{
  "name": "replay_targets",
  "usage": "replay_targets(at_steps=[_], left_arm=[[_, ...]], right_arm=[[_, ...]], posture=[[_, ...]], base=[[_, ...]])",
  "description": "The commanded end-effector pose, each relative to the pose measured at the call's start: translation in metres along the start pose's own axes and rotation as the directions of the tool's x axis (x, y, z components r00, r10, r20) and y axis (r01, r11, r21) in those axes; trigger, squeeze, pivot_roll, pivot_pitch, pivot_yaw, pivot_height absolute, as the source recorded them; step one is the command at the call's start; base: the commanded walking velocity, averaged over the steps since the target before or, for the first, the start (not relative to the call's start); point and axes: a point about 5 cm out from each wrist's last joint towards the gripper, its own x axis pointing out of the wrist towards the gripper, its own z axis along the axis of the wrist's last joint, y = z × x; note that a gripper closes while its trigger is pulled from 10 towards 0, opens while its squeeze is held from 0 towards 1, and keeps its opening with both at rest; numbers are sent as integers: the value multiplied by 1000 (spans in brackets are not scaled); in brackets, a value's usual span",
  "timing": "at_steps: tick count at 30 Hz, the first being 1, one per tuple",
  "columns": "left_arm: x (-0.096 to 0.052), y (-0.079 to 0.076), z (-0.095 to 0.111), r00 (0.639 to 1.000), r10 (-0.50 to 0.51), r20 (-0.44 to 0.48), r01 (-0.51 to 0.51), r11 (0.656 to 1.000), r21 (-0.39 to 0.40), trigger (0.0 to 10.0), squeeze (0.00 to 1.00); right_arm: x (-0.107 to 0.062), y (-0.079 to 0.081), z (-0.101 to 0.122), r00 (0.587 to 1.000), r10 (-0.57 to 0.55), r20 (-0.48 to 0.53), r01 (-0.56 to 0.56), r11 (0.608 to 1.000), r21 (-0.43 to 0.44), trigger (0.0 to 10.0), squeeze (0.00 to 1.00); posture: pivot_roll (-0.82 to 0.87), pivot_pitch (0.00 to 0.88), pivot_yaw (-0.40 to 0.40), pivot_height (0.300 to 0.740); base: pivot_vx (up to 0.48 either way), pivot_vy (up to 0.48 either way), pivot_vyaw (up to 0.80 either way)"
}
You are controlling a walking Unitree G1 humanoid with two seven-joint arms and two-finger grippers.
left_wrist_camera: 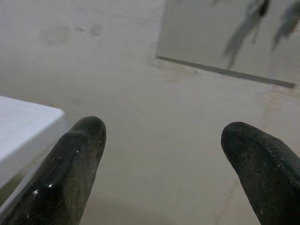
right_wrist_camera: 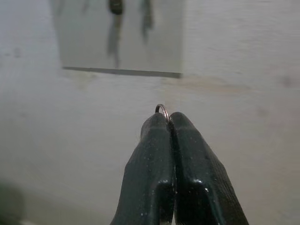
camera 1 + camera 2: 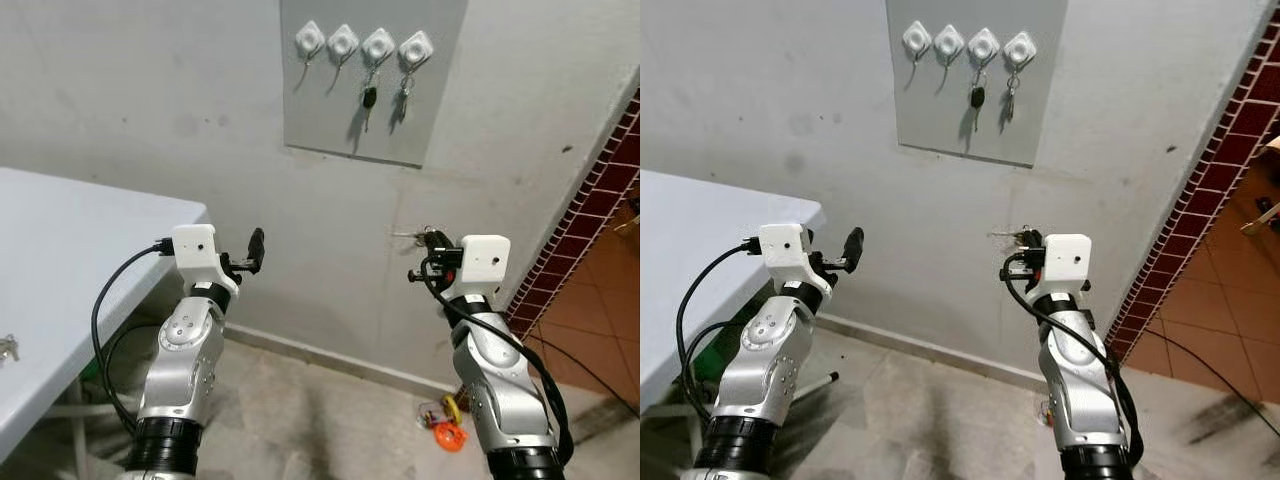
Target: Hang keys on a hook
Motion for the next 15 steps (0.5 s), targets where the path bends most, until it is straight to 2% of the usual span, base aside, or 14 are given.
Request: replay_targets(at_steps=[1, 15], left_arm=[[2, -2, 5, 1000, -7, 8, 7, 1000, 19, 10000, 0], [7, -8, 6, 999, -50, 7, 50, 999, 22, 10000, 0]], right_arm=[[0, -3, 6, 1000, -19, 18, 19, 1000, 3, 10000, 0], [-10, -7, 4, 998, -59, 15, 59, 998, 7, 10000, 0]], posture=[[-20, 0, 30, 732], [-54, 0, 56, 732]], base=[[0, 0, 0], [0, 0, 0]])
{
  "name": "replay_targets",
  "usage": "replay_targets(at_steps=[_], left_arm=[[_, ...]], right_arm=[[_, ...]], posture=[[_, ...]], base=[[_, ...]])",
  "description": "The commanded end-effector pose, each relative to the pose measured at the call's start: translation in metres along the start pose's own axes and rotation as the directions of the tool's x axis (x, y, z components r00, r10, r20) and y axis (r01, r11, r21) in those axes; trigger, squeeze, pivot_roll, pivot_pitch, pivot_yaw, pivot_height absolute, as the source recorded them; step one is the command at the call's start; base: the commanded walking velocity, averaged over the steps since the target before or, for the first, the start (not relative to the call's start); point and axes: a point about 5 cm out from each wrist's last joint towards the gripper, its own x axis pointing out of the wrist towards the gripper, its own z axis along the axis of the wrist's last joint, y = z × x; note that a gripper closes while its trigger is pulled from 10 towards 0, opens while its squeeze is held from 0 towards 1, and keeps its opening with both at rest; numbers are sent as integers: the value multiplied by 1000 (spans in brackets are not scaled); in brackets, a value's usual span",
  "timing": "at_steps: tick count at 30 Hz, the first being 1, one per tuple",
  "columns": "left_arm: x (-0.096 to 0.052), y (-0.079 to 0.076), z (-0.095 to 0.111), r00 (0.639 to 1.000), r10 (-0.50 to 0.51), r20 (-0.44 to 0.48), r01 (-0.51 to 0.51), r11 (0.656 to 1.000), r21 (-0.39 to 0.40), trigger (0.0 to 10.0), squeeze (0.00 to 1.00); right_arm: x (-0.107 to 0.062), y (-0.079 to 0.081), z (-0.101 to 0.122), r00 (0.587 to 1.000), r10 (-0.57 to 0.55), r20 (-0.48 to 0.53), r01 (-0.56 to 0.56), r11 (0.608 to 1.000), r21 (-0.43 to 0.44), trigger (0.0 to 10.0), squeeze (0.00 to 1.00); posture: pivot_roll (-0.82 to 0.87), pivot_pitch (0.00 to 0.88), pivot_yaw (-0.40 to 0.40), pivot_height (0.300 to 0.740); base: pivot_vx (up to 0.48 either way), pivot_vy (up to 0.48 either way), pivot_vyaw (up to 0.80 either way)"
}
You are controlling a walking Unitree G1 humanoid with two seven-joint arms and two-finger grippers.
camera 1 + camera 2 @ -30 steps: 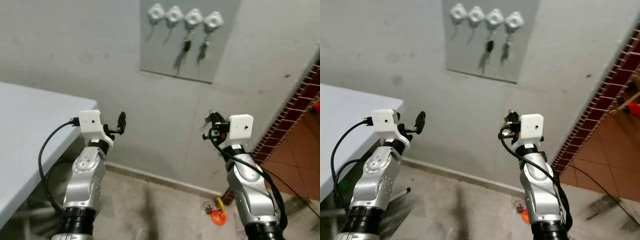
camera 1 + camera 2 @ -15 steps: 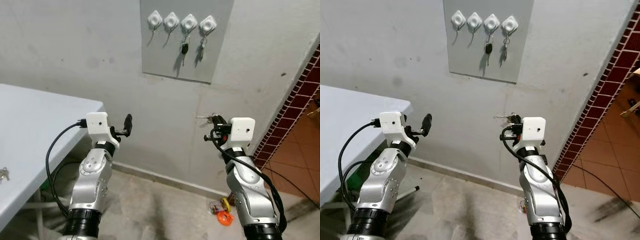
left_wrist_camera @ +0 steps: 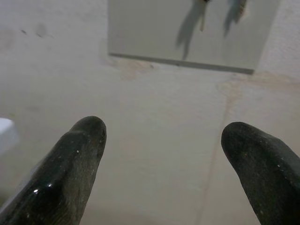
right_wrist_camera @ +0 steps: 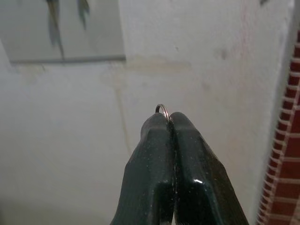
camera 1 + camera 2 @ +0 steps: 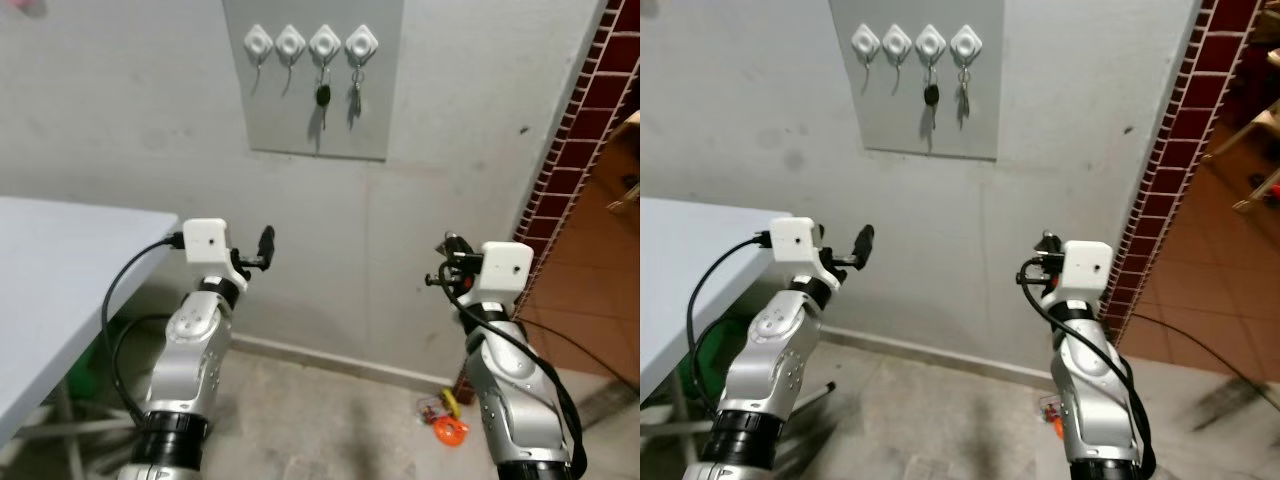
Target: Hang keys on a hook
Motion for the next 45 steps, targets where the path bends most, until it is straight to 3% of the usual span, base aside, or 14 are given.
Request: replay_targets(at_steps=[1, 7, 19, 35, 45], left_arm=[[1, 4, 2, 1000, 5, -1, -5, 1000, 20, 10000, 0], [0, 3, -3, 1000, 9, -26, -10, 999, -48, 10000, 0], [-1, 6, -5, 999, 33, -31, -35, 997, -64, 10000, 0], [0, 4, -3, 1000, 11, -25, -11, 1000, -16, 10000, 0], [0, 9, -4, 997, 74, -35, -75, 997, -27, 10000, 0]], right_arm=[[1, 5, 7, 1000, 9, 25, -10, 1000, 9, 10000, 0], [2, 5, 8, 1000, 16, 24, -16, 1000, 4, 10000, 0], [2, 8, 8, 999, 43, 18, -43, 999, -3, 10000, 0], [0, 10, 8, 999, 52, 13, -52, 999, -7, 10000, 0], [-2, 9, 8, 999, 53, 10, -53, 999, -9, 10000, 0]], posture=[[-53, 0, 54, 732], [-49, 0, 42, 732], [-44, 0, 32, 732], [-52, 0, 33, 732], [-50, 0, 32, 732]], base=[[0, 0, 0], [0, 162, 0], [0, 459, 0], [52, 0, 0], [238, 0, 0]])
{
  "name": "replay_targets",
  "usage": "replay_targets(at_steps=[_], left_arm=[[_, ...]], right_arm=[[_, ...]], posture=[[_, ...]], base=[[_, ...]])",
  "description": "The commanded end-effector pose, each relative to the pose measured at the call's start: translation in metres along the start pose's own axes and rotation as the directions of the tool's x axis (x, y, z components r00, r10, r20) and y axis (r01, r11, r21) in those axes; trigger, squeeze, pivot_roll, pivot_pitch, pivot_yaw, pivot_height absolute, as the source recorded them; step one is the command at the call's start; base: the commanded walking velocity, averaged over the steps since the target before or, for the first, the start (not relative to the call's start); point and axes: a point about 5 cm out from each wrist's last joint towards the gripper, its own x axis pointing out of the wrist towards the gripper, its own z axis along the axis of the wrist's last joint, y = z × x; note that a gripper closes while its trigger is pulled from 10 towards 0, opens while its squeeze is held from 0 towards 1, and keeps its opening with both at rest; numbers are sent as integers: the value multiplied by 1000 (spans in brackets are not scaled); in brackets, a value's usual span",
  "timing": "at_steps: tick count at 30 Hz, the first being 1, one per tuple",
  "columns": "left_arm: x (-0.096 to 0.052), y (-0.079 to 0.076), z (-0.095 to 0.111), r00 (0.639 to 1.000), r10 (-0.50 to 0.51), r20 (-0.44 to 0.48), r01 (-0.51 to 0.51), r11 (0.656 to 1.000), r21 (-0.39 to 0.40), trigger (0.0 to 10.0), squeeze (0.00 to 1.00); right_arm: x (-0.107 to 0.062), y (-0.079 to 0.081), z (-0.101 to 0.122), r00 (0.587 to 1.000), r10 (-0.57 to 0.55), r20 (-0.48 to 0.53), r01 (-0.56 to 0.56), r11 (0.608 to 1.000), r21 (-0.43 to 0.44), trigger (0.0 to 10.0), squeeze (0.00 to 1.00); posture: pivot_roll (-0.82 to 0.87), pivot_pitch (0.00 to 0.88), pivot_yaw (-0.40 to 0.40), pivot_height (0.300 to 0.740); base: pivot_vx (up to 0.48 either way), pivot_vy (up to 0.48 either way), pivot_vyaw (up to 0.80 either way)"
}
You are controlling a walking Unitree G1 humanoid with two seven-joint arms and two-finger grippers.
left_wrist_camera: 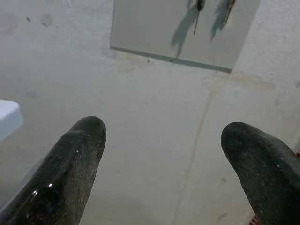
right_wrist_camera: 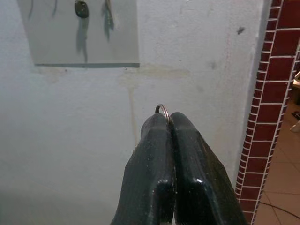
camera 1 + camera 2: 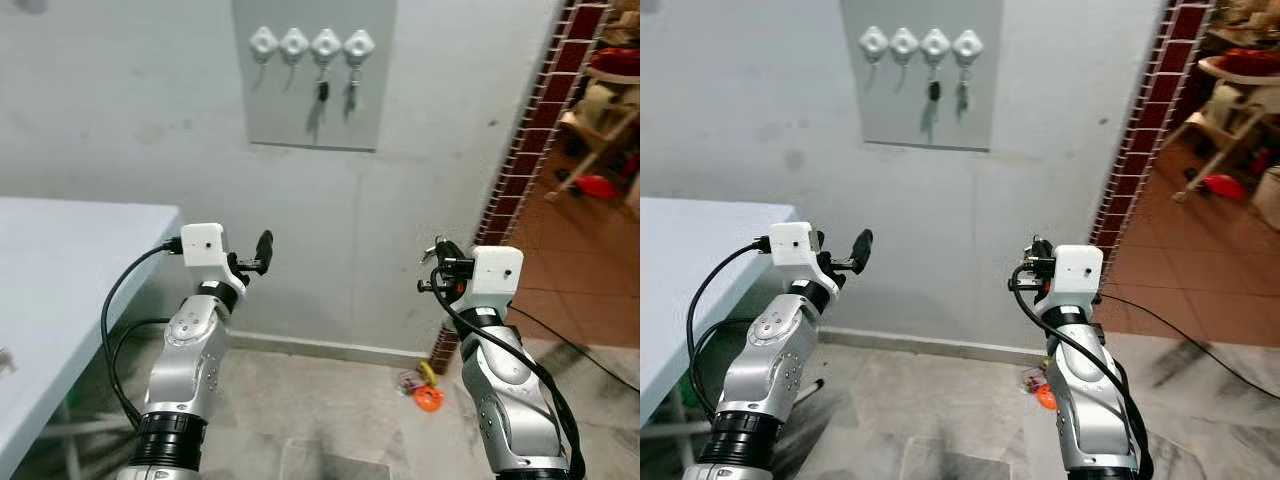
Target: Hang keys on a hook
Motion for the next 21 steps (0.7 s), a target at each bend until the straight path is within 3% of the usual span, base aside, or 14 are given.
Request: replay_targets(at_steps=[1, 6, 21], left_arm=[[1, 2, 3, 1000, 24, 5, -25, 999, 22, 10000, 0], [-2, 5, 5, 999, 24, 22, -25, 997, 69, 10000, 0], [-5, 5, 12, 1000, -20, 23, 19, 999, 38, 10000, 0]], right_arm=[[1, 1, 8, 1000, 9, 29, -9, 1000, -4, 10000, 0], [1, -2, 11, 999, 14, 44, -13, 1000, -7, 10000, 0], [1, -4, 17, 998, 27, 63, -26, 1000, -7, 10000, 0]], posture=[[-50, 0, 31, 732], [-48, 0, 29, 732], [-35, 0, 20, 732]], base=[[0, 0, 0], [0, 0, 0], [17, 0, 0]])
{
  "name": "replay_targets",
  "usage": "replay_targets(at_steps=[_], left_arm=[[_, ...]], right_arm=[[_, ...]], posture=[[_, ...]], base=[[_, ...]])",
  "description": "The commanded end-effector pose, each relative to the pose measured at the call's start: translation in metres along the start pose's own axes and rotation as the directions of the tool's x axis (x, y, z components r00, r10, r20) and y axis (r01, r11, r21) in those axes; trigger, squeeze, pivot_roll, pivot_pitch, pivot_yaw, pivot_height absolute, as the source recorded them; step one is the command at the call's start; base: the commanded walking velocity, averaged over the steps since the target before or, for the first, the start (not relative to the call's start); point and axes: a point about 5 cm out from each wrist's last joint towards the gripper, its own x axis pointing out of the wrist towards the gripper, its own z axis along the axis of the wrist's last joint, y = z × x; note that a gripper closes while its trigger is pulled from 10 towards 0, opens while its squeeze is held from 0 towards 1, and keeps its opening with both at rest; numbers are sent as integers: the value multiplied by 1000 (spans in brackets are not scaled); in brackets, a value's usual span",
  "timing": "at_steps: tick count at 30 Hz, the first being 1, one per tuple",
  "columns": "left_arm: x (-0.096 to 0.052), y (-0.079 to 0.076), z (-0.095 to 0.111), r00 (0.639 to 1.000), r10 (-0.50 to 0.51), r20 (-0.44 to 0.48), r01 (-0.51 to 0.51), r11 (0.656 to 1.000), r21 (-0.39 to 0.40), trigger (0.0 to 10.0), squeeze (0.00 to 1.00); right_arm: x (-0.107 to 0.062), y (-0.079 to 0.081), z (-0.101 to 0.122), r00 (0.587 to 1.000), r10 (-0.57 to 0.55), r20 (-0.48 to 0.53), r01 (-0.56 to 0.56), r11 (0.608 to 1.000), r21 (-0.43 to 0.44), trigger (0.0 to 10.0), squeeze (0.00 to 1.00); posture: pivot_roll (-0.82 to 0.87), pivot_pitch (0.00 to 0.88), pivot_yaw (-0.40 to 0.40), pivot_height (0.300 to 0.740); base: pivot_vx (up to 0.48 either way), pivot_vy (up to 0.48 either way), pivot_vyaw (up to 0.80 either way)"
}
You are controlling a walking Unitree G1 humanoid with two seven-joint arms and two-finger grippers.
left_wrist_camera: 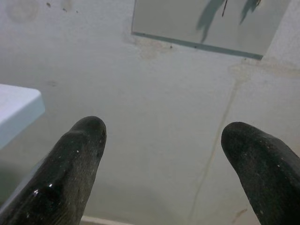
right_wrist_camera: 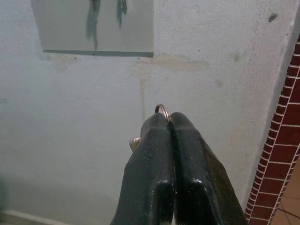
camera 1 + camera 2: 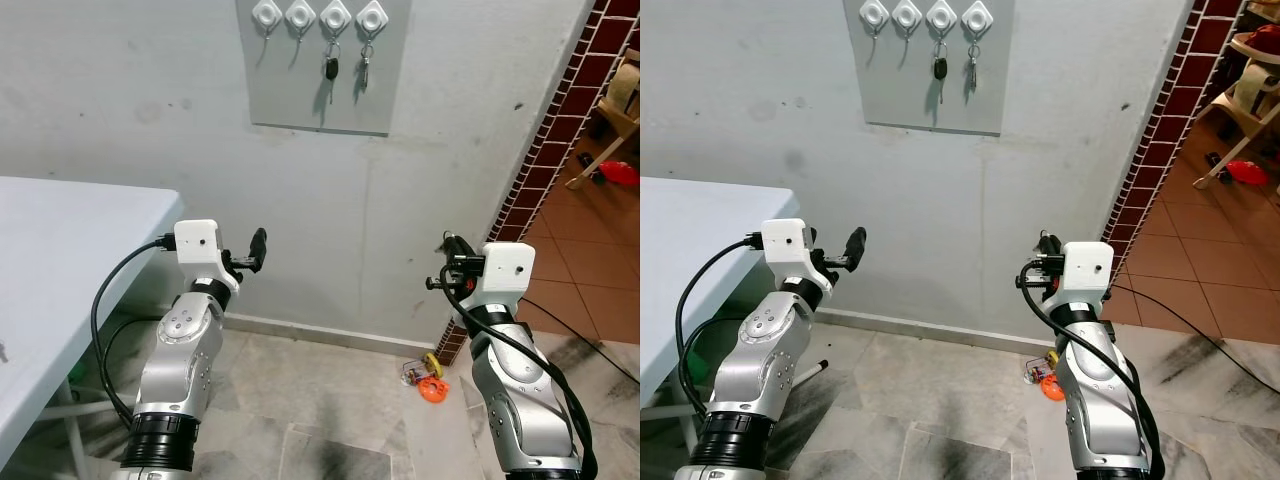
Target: Hang keys on a hook
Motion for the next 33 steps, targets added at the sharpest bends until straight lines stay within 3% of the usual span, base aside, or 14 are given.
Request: replay_targets(at_steps=[1, 33], left_arm=[[-2, 0, 3, 1000, -10, 7, 10, 1000, -1, 10000, 0], [-4, -2, 4, 1000, -6, 10, 6, 1000, -11, 10000, 0]], right_arm=[[2, 2, 9, 999, 11, 34, -11, 1000, 5, 10000, 0], [4, 7, 8, 999, 30, 26, -30, 1000, 10, 10000, 0]], posture=[[-35, 0, 20, 732], [-21, 0, 9, 732]], base=[[262, 0, 0], [301, 0, 0]])
